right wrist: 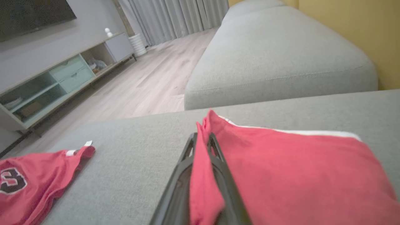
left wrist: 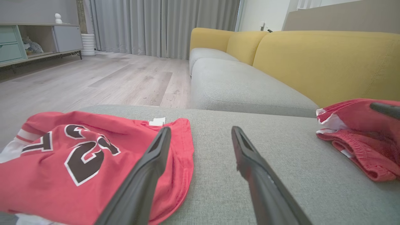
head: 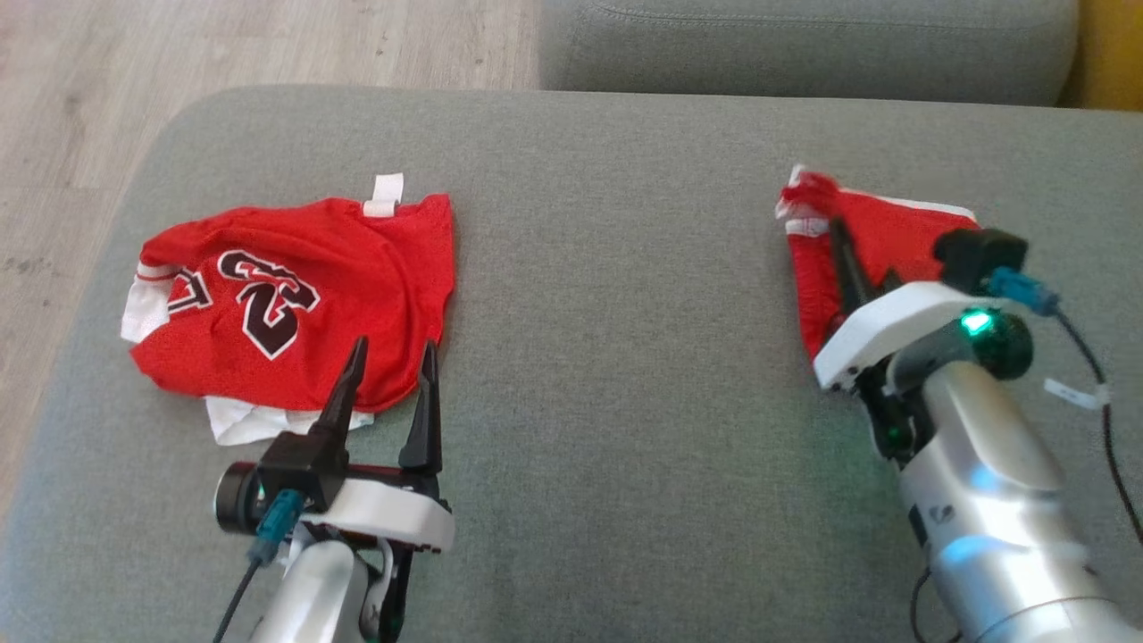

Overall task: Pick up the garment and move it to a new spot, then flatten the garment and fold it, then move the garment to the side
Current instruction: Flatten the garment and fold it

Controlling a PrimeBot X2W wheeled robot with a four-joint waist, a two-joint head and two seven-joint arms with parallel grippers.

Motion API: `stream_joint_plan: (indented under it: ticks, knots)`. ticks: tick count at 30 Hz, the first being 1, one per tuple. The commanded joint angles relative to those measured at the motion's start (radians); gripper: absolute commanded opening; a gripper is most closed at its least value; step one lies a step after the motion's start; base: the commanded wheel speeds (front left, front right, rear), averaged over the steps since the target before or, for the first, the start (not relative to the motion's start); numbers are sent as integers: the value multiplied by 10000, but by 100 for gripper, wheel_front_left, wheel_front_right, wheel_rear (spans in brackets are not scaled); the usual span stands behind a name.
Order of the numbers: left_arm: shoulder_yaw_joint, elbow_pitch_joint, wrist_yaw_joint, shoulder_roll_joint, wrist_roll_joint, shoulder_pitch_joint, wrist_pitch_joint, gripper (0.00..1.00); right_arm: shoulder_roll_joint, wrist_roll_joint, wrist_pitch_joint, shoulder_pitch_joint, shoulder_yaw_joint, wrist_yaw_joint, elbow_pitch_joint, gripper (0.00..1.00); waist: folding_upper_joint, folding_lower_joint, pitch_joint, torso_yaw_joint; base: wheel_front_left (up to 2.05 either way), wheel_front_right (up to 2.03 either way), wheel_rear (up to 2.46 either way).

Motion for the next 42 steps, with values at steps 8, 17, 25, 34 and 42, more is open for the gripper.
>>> stream_joint_plan:
  ticks: [8, 17, 25, 34, 42]
  knots:
    - [263, -244, 69, 46, -7, -105, -82, 100, 183, -543, -362, -44, 1722, -19, 1170, 44, -1, 0, 65, -100, 0, 0, 0]
    - [357, -435, 58, 68, 4, -182, -82, 100, 214, -1227, -1626, -32, 966, -19, 1308, 100, -1, 0, -152, -801, 0, 0, 0]
    - [392, -648, 44, 61, 13, -21, -82, 100, 232, -2481, -1645, 1846, -1203, -19, -1908, 100, -1, 0, -430, -1445, 0, 0, 0]
    - [296, -845, 57, 49, 1, 165, -82, 100, 246, -2526, -1647, 3603, -1604, -19, -3999, 100, -1, 0, -217, -1698, 0, 0, 0]
    - [126, -915, -12, 45, 20, -219, -82, 100, 247, -2893, -1638, 2689, -1627, -19, -3919, 0, -1, 0, 686, -1331, 0, 0, 0]
